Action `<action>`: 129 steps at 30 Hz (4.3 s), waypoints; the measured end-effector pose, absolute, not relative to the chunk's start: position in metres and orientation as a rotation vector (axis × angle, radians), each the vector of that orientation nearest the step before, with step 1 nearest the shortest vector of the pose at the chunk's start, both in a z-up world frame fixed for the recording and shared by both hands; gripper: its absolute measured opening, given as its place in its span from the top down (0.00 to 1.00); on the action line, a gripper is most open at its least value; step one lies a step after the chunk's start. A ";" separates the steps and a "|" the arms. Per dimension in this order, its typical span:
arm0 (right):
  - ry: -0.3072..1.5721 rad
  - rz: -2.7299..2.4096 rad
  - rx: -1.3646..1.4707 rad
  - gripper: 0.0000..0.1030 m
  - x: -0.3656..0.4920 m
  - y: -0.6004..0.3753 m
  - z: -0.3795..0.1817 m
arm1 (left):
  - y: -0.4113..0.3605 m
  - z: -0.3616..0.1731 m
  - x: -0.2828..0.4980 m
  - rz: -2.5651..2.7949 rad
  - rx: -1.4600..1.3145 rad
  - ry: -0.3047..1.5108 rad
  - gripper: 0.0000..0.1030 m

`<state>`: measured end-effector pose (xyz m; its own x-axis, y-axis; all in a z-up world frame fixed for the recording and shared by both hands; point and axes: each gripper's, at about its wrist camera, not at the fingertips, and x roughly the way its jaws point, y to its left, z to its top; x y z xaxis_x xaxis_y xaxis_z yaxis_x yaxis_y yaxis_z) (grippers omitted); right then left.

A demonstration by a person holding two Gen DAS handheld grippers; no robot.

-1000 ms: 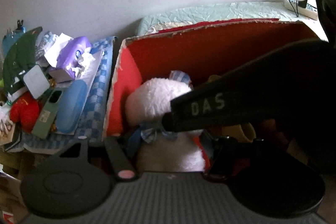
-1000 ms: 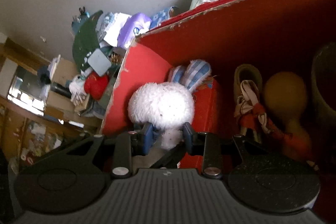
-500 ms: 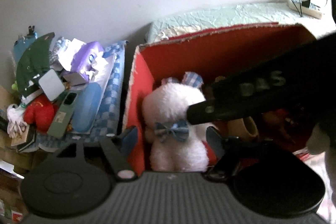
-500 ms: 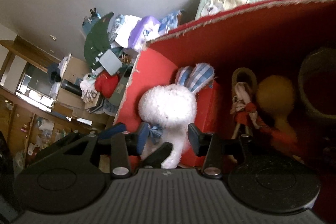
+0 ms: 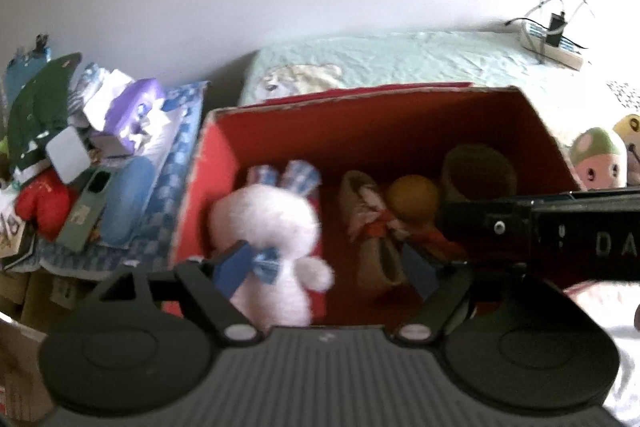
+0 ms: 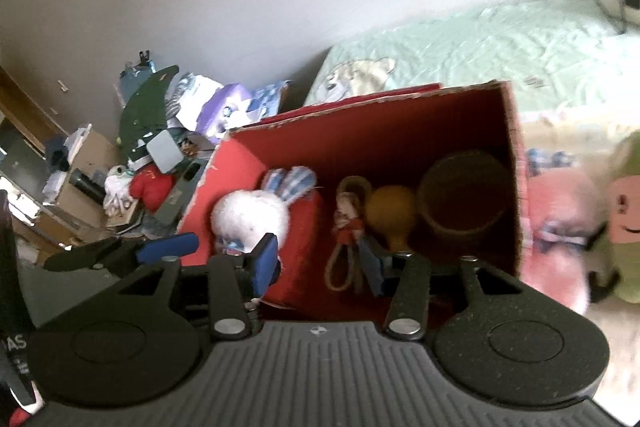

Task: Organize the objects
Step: 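Lower the white bunny into the red box and open the right gripper, then move the right gripper to the yellow tiger plush with pink body, then close the right gripper on the yellow tiger and lift it, then carry the yellow tiger with the right gripper over the red box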

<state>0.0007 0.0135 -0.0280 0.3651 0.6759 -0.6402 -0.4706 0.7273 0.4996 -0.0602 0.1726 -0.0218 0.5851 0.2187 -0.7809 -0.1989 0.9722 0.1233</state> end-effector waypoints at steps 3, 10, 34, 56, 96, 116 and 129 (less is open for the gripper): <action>0.917 0.724 0.244 0.50 -0.007 -0.005 -0.025 | 0.154 -0.017 -0.059 0.219 0.038 0.912 0.19; 0.890 0.680 0.265 0.50 -0.016 -0.059 -0.019 | 0.099 -0.011 -0.053 0.204 0.076 0.923 0.21; 0.899 0.594 0.284 0.49 -0.001 -0.265 -0.036 | -0.100 -0.022 -0.018 0.120 0.087 1.020 0.24; 0.948 0.463 0.382 0.45 0.094 -0.313 -0.091 | -0.151 -0.048 0.029 -0.300 -0.004 0.978 0.25; 0.942 0.346 0.534 0.61 0.014 -0.378 -0.085 | -0.203 -0.086 0.010 -0.696 -0.060 1.035 0.16; 0.764 0.660 0.497 0.62 -0.009 -0.253 -0.004 | -0.062 0.008 -0.053 -0.480 -0.090 0.749 0.16; 0.726 0.678 0.511 0.62 0.008 -0.112 0.006 | 0.087 0.017 -0.039 -0.391 -0.091 0.709 0.15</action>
<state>0.0076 -0.1119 0.0059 0.5560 0.7125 -0.4280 -0.3788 0.6756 0.6325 -0.0386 0.0875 0.0165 0.6900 -0.3800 -0.6161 0.3190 0.9237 -0.2124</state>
